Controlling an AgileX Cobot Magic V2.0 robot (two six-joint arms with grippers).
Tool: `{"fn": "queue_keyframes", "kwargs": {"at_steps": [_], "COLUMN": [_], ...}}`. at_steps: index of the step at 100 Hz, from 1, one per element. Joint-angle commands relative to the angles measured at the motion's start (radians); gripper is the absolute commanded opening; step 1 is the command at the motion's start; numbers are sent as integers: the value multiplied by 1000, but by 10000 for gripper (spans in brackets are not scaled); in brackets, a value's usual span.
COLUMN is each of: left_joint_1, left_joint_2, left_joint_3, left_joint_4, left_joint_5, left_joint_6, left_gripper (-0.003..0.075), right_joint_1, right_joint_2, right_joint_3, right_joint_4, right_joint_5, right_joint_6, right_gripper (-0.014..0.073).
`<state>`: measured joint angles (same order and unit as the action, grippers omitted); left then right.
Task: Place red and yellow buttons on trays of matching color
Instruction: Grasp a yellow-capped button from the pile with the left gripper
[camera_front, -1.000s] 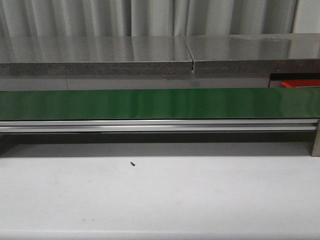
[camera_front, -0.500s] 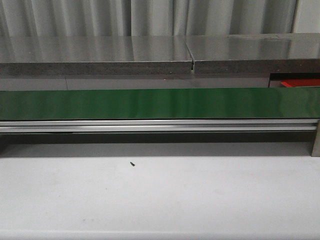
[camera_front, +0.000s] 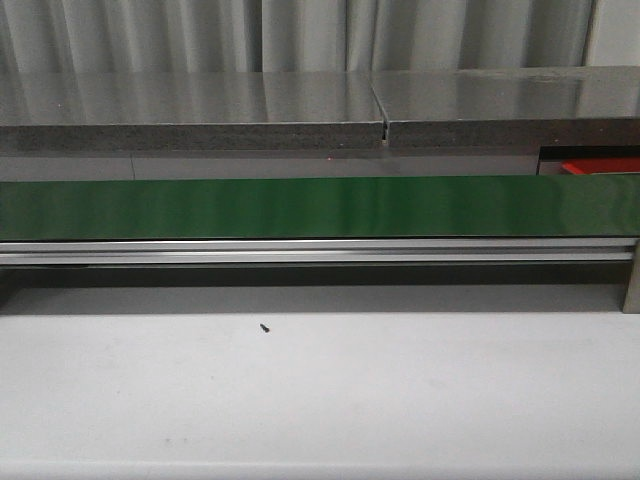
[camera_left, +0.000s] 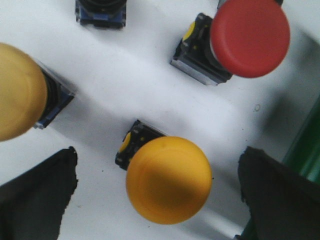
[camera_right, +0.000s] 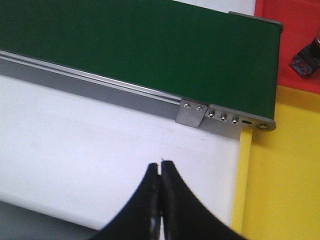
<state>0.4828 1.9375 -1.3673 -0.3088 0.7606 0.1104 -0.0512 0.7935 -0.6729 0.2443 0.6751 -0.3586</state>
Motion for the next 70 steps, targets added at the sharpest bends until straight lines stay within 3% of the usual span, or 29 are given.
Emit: {"fn": "queue_keyframes", "kwargs": {"at_steps": [1,9,28,38,49,70], "left_joint_1": [4,4,5,5,5,-1], "left_joint_2": [-44,-44,-44,-58,-103,-250], "left_joint_3": [-29,-29,-29,-31,-33,-52], "left_joint_4": [-30,-30,-34,-46,-53,-92], "left_joint_5": [-32,-34,-34,-16,-3,28], "left_joint_6": [-7,-7,-7,-7,-3,26], "left_gripper": [600,524,180,63,8,8], "right_joint_1": [-2,-2,-2,-2,-2,-2], "right_joint_2": [-9,-9,-9,-9,-9,-9], "right_joint_3": [-26,-26,-26,-26,-26,-26], "right_joint_4": [7,7,7,7,7,7], "right_joint_5": [-55,-55,-55,-55,-55,-55], "right_joint_6": [0,0,0,0,0,0], "right_gripper": [-68,-68,-68,-68,-68,-68]}}
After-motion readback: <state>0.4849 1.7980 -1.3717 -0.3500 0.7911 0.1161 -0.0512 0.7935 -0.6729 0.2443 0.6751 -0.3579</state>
